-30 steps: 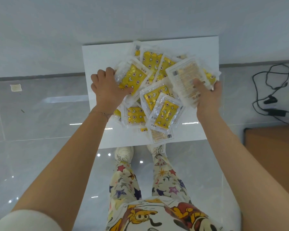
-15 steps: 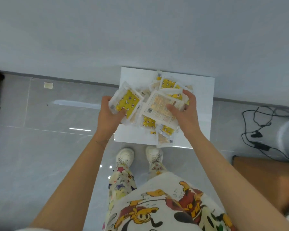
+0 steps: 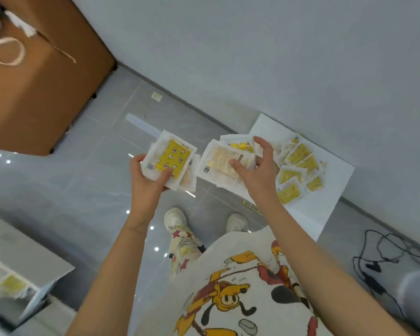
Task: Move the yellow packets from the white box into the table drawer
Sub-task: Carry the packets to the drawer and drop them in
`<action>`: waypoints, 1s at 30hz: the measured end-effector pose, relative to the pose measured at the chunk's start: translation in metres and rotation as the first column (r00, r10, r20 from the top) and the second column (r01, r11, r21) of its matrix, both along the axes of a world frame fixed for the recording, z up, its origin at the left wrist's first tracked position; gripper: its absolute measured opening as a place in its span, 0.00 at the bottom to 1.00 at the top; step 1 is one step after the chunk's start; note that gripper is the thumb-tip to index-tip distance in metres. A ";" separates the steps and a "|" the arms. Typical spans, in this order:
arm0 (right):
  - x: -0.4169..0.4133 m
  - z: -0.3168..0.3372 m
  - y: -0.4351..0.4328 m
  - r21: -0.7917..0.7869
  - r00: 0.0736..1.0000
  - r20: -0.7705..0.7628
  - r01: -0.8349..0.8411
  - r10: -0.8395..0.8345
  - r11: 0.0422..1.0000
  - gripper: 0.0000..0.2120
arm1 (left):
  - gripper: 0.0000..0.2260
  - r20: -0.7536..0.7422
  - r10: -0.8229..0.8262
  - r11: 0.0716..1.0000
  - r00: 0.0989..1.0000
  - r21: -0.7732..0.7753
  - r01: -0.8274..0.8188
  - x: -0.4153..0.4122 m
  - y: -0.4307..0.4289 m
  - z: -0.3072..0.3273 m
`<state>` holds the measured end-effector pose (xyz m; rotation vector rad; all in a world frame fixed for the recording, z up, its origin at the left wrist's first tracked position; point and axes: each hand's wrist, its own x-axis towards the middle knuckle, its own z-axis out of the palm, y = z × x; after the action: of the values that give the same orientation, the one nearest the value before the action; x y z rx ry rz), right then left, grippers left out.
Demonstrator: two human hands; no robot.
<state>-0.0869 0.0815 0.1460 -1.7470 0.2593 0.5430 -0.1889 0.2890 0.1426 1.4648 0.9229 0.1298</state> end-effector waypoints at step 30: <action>-0.146 0.093 0.528 0.114 0.527 0.110 -0.849 0.843 0.516 0.23 | 0.22 0.135 0.869 0.487 0.475 -0.078 -0.870 -0.279 0.314 0.074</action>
<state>-0.2326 0.6096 0.2388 -1.6401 -0.7334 1.2012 -0.4677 0.6034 0.2169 0.8105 1.4716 1.0069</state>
